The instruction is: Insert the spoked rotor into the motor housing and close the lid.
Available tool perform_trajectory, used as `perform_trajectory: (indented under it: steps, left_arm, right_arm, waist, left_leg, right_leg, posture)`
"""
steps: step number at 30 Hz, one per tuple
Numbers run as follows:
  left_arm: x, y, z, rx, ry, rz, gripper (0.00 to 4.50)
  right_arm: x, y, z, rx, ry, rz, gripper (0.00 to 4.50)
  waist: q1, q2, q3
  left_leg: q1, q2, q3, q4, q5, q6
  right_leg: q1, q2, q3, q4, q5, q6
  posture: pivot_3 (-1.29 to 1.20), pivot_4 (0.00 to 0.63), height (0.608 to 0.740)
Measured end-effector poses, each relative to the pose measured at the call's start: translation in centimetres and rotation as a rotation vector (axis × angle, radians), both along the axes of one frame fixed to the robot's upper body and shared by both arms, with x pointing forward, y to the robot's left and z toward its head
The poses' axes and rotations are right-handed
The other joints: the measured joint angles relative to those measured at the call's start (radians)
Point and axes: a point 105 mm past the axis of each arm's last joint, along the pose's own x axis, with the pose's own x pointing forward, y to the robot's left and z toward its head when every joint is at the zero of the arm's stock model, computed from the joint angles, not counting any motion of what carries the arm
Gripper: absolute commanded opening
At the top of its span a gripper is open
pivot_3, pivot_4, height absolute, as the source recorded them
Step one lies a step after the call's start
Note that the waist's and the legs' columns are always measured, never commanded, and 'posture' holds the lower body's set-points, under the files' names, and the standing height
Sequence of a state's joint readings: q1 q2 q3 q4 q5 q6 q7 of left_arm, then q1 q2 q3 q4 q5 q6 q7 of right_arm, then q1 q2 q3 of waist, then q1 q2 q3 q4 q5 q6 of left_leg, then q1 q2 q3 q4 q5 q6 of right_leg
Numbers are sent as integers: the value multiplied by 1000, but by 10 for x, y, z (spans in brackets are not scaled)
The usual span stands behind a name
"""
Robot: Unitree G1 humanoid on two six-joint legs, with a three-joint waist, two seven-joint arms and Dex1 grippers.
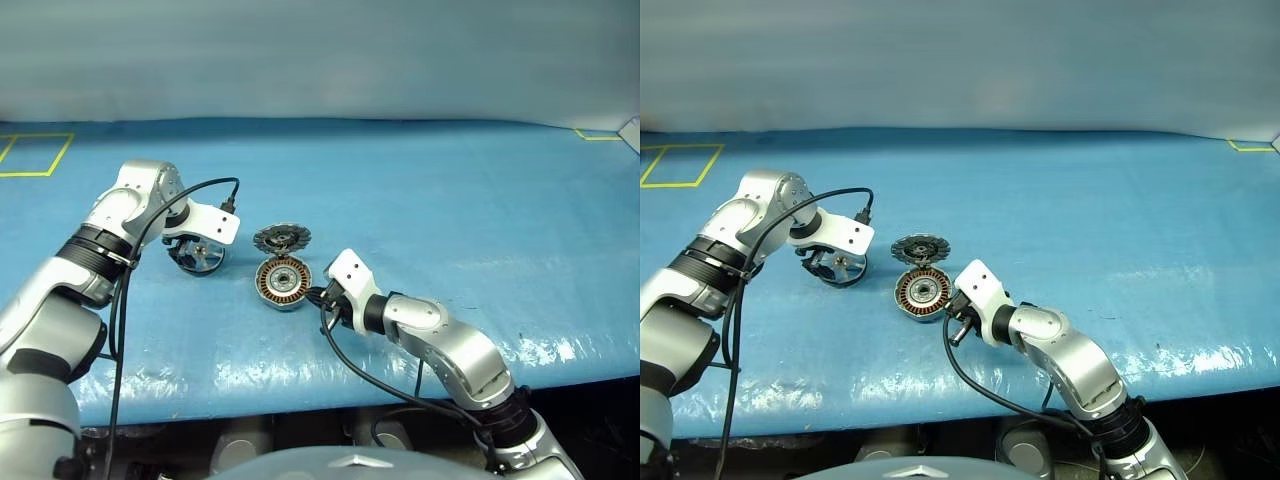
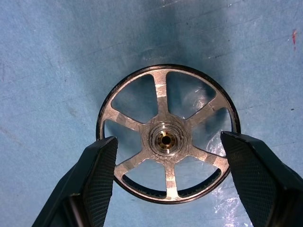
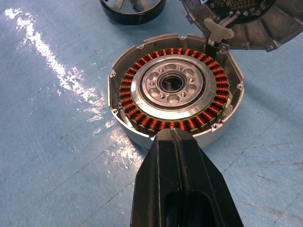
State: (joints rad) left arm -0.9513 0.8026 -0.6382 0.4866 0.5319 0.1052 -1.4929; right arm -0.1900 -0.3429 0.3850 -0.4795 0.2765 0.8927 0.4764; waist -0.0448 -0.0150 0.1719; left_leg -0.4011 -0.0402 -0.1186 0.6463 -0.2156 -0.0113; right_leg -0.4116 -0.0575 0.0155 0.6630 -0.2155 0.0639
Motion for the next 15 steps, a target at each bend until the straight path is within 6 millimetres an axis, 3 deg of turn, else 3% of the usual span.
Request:
perform_trajectory:
  steps: [9, 13, 15]
  left_arm:
    - [0, 4, -9, 15, -6, 9, 3772]
    - [2, 3, -12, 17, -19, -5, 2932]
    - [3, 2, -14, 15, -24, -11, 2171]
  right_arm:
    - [0, 0, 0, 3, -3, -4, 0]
    - [1, 0, 1, 6, -10, -8, 0]
    - [1, 0, 1, 4, -11, -14, 0]
  waist:
    - [1, 0, 0]
    - [2, 0, 0]
    - [2, 0, 0]
  left_leg:
    - [0, 0, 0, 0, 0, 0]
    - [0, 0, 0, 0, 0, 0]
    - [0, 0, 0, 0, 0, 0]
  right_leg:
    - [0, 0, 0, 0, 0, 0]
    - [0, 0, 0, 0, 0, 0]
    - [0, 0, 0, 0, 0, 0]
  posture:
    - [0, 150, 740]
    - [0, 150, 740]
    - [0, 150, 740]
